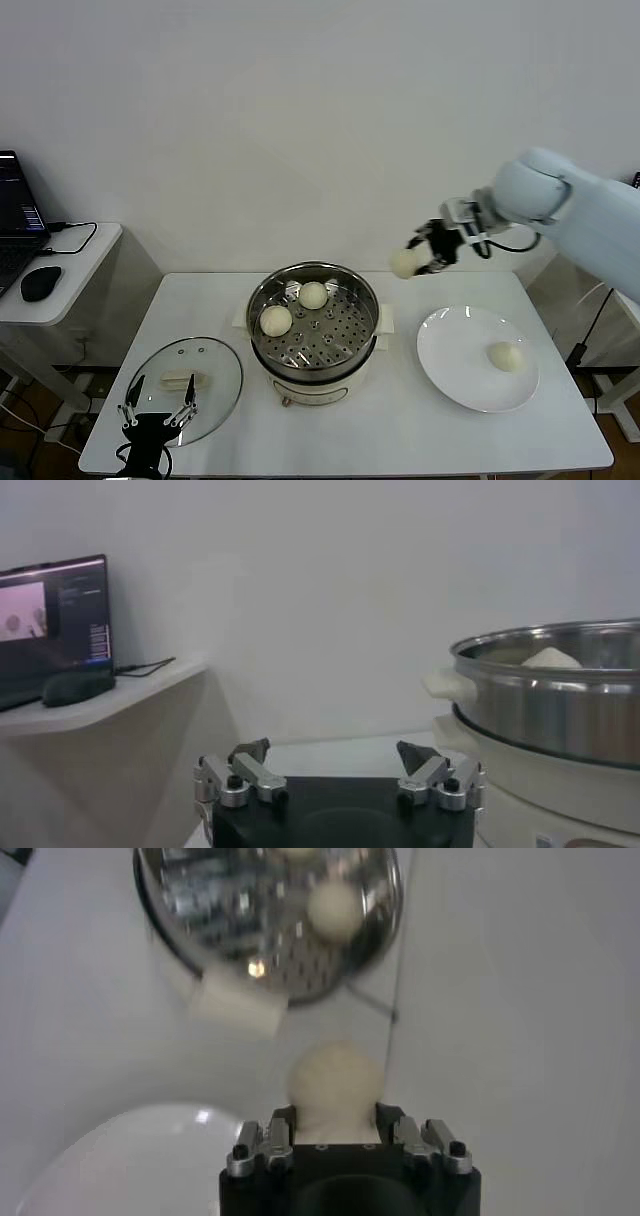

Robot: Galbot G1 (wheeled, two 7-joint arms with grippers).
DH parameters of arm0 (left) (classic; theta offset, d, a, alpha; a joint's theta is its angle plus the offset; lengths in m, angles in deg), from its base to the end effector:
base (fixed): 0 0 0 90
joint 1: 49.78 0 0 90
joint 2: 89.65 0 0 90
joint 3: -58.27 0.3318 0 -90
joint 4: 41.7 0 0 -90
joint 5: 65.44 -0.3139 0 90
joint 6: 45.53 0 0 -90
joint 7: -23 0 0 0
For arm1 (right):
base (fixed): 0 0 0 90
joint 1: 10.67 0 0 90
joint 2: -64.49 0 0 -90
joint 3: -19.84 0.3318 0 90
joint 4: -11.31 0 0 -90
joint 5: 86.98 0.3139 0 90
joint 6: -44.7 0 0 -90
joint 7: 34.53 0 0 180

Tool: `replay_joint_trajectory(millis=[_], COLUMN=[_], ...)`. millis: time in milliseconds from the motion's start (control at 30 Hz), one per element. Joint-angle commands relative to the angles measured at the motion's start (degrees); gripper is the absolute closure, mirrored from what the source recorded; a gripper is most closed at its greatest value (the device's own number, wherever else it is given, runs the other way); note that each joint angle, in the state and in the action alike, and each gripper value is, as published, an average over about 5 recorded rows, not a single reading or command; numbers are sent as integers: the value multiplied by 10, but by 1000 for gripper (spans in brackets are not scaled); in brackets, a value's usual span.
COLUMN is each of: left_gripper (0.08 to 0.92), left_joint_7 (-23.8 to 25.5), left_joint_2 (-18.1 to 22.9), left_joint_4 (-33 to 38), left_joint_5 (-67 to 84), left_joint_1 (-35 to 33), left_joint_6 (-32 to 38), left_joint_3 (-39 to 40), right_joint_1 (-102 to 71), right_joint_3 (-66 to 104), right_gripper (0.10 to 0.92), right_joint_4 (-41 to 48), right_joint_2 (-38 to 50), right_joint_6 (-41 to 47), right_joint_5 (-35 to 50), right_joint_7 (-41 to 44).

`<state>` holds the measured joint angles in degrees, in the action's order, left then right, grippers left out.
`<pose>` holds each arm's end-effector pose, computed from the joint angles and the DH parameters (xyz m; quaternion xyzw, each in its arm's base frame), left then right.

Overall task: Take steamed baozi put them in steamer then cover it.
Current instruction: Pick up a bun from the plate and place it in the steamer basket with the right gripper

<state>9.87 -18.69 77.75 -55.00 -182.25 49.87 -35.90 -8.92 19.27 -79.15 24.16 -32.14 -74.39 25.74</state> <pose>0.0922 0.0767 -0.3030 0.0529 -0.9945 -0.0692 0.0572 0.4523 -0.0479 0.0107 0.5454 -0.5484 0.6052 0.1887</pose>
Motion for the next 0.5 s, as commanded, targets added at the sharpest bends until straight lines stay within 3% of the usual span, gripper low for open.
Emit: replay_joint_trajectory(millis=[33,500], left_gripper=[177,177], left_joint_7=[0,-1], left_joint_2=[2,15], left_joint_4=[-1,8], left_joint_5=[3,4], left_joint_1=[0,-5], left_joint_6=[-1,0], left_joint_3=[-14,-24], right_joint_1=[69,6], right_joint_3=[-145,-170], right_gripper=[516,516], right_joint_4=[-9,76], right_joint_2=[-188,-265], right_joint_6=[-97,-270], right_joint_5=[11,-138], right_joint_7=[-48,-60])
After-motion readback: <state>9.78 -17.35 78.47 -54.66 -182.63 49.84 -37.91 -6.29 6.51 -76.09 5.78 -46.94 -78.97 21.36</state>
